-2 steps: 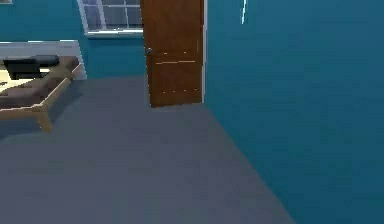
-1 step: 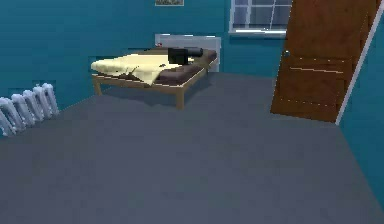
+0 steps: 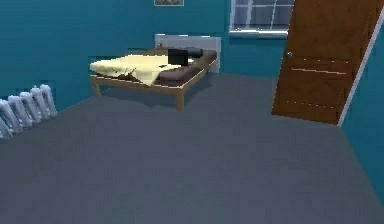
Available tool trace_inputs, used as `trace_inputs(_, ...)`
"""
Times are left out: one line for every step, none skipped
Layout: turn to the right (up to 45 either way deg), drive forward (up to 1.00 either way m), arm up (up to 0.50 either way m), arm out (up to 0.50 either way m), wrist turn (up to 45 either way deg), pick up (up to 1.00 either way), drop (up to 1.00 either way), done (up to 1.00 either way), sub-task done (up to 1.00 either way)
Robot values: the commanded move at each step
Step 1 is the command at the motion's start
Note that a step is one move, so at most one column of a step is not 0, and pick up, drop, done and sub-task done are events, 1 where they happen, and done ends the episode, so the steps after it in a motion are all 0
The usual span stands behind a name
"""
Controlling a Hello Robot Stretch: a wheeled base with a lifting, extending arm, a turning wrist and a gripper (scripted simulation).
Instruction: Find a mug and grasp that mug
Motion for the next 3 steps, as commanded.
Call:
trace_inputs(6.0, 0.00, 0.00, 0.00, 0.0, 0.00, 0.00, 0.00, 0.00)
trace_inputs(0.0, 1.00, 0.00, 0.00, 0.0, 0.00, 0.00, 0.00, 0.00)
trace_inputs(3.0, 0.00, 0.00, 0.00, 0.0, 0.00, 0.00, 0.00, 0.00)
